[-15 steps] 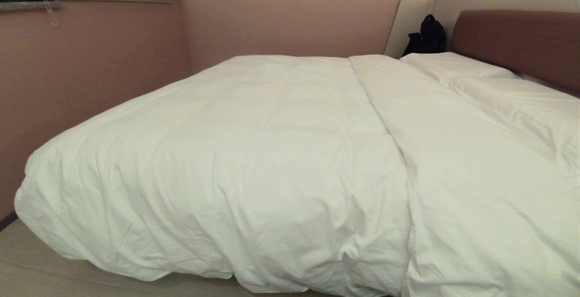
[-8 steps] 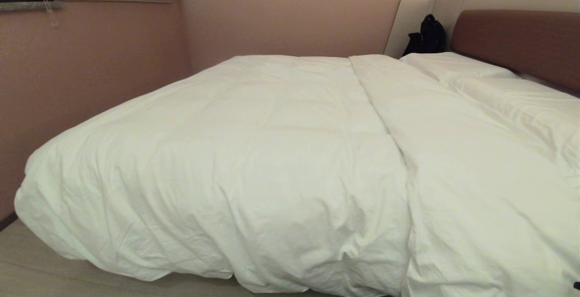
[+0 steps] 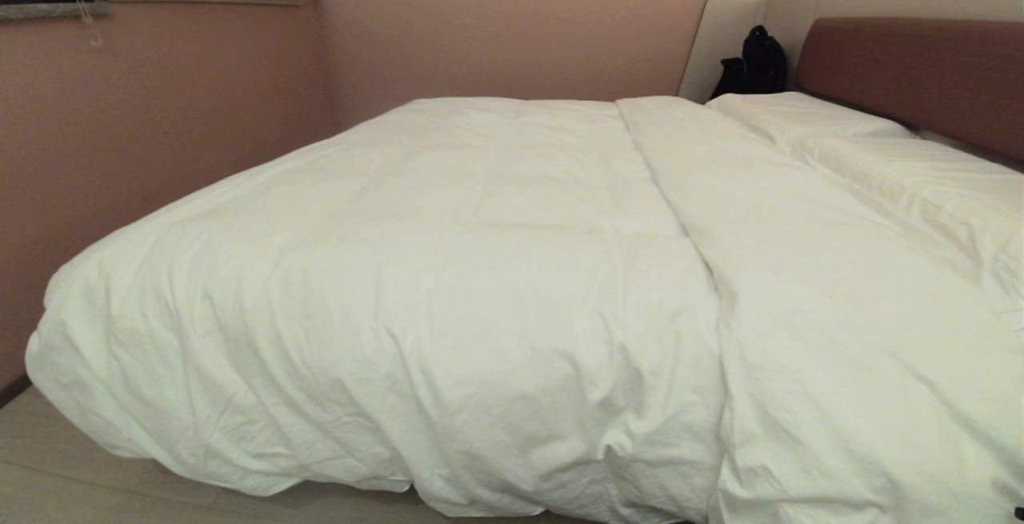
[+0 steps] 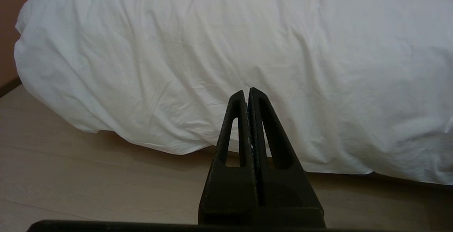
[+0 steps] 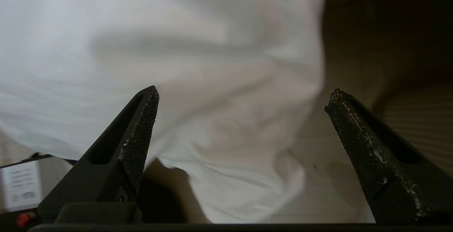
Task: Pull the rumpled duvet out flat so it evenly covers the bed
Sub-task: Flatten the corners of the folded blanket
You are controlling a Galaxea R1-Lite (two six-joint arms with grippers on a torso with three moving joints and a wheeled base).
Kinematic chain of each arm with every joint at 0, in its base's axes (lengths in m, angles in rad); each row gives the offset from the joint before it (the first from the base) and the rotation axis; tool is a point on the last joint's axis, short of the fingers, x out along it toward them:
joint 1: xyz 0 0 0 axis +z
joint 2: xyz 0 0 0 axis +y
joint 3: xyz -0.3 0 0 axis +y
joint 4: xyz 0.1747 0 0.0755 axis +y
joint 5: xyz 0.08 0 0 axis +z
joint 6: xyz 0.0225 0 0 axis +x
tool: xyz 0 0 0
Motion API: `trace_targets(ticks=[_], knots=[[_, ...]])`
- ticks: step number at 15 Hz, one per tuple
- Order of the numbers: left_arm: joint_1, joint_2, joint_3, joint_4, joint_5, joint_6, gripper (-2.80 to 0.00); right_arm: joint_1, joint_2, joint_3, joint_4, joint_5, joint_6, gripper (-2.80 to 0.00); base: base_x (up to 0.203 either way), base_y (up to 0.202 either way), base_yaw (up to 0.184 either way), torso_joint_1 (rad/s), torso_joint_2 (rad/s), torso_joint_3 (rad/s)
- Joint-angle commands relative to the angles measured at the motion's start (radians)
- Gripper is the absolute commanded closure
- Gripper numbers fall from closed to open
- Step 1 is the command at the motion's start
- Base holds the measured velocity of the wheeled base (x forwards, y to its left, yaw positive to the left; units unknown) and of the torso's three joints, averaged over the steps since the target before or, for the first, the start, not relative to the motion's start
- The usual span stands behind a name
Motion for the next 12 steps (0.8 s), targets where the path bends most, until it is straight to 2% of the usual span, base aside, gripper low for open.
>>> trace_targets(ticks=[1, 3, 7, 12], knots=[[0.001, 0.000, 0.000, 0.000, 0.000, 0.000, 0.00, -0.033, 0.005, 0.000, -0.003, -0.047, -0.032, -2.80, 0.000, 0.000, 0.000, 0.000, 0.00, 0.000], [0.001, 0.000, 0.000, 0.000, 0.000, 0.000, 0.00, -0.052, 0.042, -0.004, -0.013, -0.070, -0.054, -2.80, 0.000, 0.000, 0.000, 0.000, 0.00, 0.000], [0.000, 0.000, 0.000, 0.000, 0.000, 0.000, 0.00, -0.052, 0.103, 0.014, -0.117, -0.096, -0.090, -2.80, 0.000, 0.000, 0.000, 0.000, 0.00, 0.000], [0.000, 0.000, 0.000, 0.000, 0.000, 0.000, 0.00, -0.011, 0.139, -0.009, -0.123, -0.128, -0.101, -2.80, 0.000, 0.000, 0.000, 0.000, 0.00, 0.000]])
